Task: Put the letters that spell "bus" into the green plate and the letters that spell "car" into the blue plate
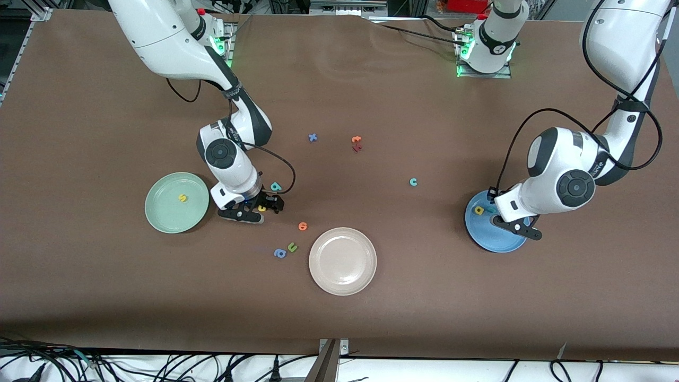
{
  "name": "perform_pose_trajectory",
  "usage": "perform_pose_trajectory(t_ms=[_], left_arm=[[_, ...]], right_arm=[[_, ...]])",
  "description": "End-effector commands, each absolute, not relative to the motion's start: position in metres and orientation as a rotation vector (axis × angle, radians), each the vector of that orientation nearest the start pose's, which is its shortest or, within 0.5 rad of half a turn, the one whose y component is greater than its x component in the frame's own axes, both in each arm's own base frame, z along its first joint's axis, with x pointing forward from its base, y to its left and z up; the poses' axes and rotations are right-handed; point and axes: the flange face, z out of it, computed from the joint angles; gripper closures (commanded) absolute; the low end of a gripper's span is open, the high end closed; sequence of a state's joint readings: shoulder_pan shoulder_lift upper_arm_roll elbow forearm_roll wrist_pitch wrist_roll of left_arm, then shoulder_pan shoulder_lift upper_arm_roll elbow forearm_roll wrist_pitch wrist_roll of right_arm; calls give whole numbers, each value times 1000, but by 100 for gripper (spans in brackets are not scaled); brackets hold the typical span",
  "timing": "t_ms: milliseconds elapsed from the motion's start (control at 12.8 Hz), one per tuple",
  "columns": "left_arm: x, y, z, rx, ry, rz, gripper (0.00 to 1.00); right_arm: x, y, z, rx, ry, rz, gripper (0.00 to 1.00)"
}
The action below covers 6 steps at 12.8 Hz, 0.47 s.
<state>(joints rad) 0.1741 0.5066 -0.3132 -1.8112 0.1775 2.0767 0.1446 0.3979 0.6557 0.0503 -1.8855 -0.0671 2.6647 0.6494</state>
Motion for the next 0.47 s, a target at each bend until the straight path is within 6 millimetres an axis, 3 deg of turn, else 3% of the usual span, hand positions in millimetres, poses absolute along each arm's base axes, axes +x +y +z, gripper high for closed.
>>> perform_pose_trajectory(t_ms=[0,312,391], left_arm=[[622,-100,270,-3069,561,321,0],[596,-183,275,-3111,295,372,0],[588,-207,274,-3118,259,377,0]], right_arm=[[582,280,159,-3075,203,-176,24],[581,281,158,-3076,199,-173,25],[582,280,159,-3076,198,-176,33]])
